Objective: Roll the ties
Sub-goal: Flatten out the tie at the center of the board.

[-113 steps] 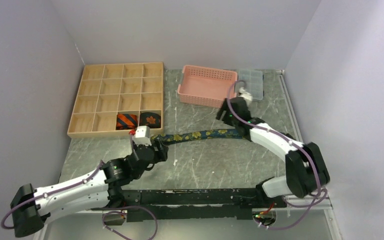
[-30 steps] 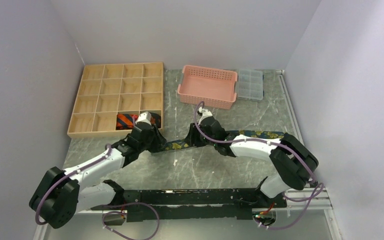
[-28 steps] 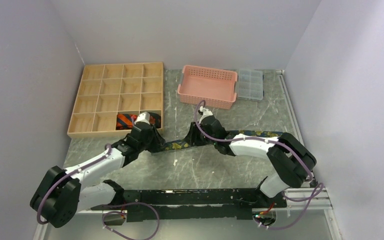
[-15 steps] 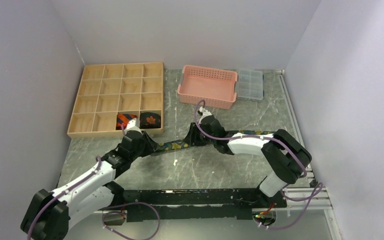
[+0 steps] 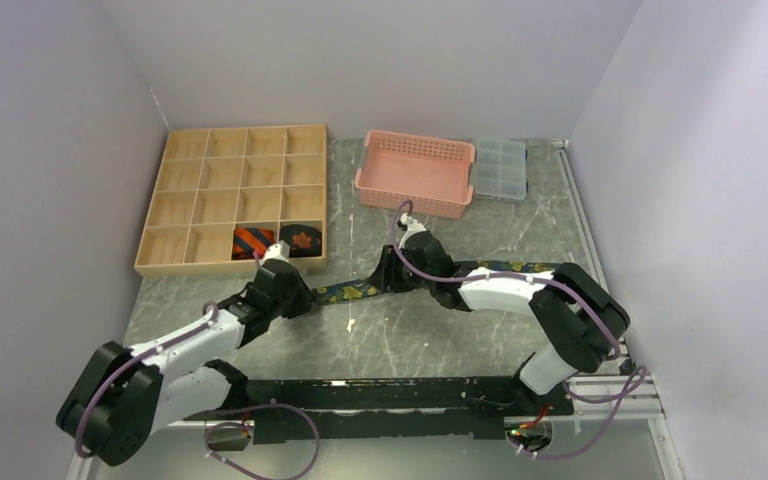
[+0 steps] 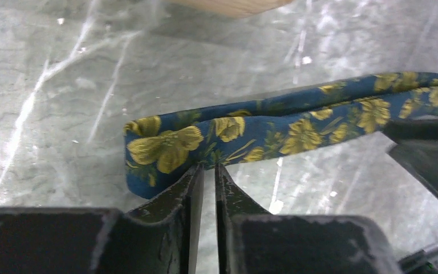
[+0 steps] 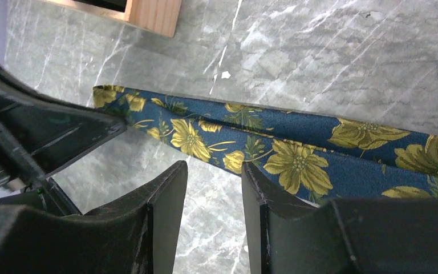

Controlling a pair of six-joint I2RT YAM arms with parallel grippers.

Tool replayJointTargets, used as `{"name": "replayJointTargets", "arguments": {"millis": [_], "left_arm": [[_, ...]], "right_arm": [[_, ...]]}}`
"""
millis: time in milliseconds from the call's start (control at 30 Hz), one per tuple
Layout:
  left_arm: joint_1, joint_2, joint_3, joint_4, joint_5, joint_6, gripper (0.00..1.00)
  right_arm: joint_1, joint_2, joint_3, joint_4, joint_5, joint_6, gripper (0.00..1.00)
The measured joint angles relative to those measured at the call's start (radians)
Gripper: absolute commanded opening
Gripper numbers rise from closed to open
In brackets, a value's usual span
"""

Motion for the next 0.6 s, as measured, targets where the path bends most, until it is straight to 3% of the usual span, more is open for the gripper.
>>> {"name": "replayJointTargets", "arguments": {"millis": [333, 500, 600], "left_arm": [[0.021, 0.094, -0.044, 0.112, -0.054, -0.06, 0.13], [0.023, 0.05, -0.084, 0.148, -0.053, -0.061, 0.19], [0.023, -0.038, -0.103, 0.108, -0.054, -0.055, 0.28]], "right_arm": [[0.01, -0.054, -0.023, -0.031, 0.0, -0.038, 0.44], [0.028, -0.039, -0.01, -0.063, 0.0, -0.044, 0.42], [0.039, 0.005, 0.035, -0.07, 0.001, -0.04, 0.39]]}}
